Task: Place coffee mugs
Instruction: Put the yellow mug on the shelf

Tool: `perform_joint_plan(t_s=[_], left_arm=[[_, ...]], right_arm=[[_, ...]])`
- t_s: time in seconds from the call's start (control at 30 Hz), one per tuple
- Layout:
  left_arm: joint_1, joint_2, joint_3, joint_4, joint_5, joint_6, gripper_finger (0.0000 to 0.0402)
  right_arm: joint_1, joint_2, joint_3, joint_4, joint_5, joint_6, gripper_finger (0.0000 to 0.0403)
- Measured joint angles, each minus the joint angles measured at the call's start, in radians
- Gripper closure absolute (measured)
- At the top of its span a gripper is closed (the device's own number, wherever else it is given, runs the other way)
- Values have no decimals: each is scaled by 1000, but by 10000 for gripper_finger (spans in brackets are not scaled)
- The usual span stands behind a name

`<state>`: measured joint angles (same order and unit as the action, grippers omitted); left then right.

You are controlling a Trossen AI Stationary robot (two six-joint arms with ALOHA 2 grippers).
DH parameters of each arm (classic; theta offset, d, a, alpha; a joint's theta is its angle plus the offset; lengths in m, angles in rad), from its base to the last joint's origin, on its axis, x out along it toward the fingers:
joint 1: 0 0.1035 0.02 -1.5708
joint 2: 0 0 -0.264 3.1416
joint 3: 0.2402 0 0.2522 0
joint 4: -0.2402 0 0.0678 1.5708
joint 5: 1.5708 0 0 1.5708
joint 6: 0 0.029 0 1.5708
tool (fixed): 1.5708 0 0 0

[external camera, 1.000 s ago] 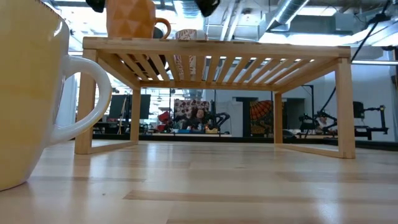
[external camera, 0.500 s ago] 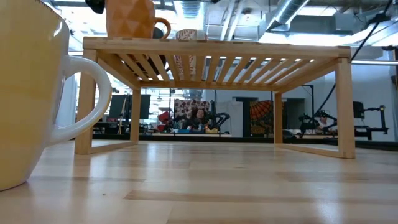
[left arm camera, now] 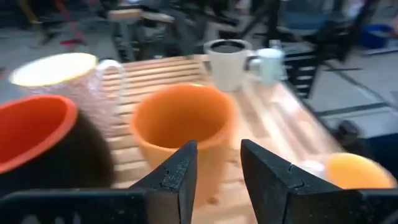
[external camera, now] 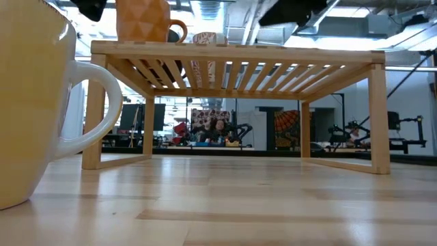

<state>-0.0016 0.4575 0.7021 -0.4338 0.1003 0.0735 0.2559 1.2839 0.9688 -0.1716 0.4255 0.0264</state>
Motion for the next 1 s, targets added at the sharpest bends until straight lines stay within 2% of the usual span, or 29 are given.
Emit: perform_joint_plan(t_s=[0.17, 0.23, 0.3, 0.37, 0.47, 0.7, 0.8, 1.0], left_arm=[[-98, -10, -52, 0, 30, -65, 343], [-176, 27, -87, 3, -3, -76, 378], [-264, 72, -116, 9, -79, -82, 394], [-358, 132, -128, 23, -179, -100, 399], [-495, 223, -128, 74, -269, -137, 401], [-761, 421, -128, 107, -389, -373, 401], [-818, 475, -128, 110, -392, -556, 401], [-823, 556, -128, 156, -323, -815, 401]], right_arm=[[-31, -98, -56, 99, 15, 10, 378], [-38, -110, -56, 102, 24, 6, 380], [-45, -113, -56, 103, 24, 2, 382], [-52, -107, -56, 104, 24, 2, 382], [-62, -91, -57, 100, 24, 0, 379], [-63, -46, -57, 100, 22, -3, 379], [-63, -32, -57, 98, 23, -5, 378], [-63, -20, -58, 99, 22, -8, 377]])
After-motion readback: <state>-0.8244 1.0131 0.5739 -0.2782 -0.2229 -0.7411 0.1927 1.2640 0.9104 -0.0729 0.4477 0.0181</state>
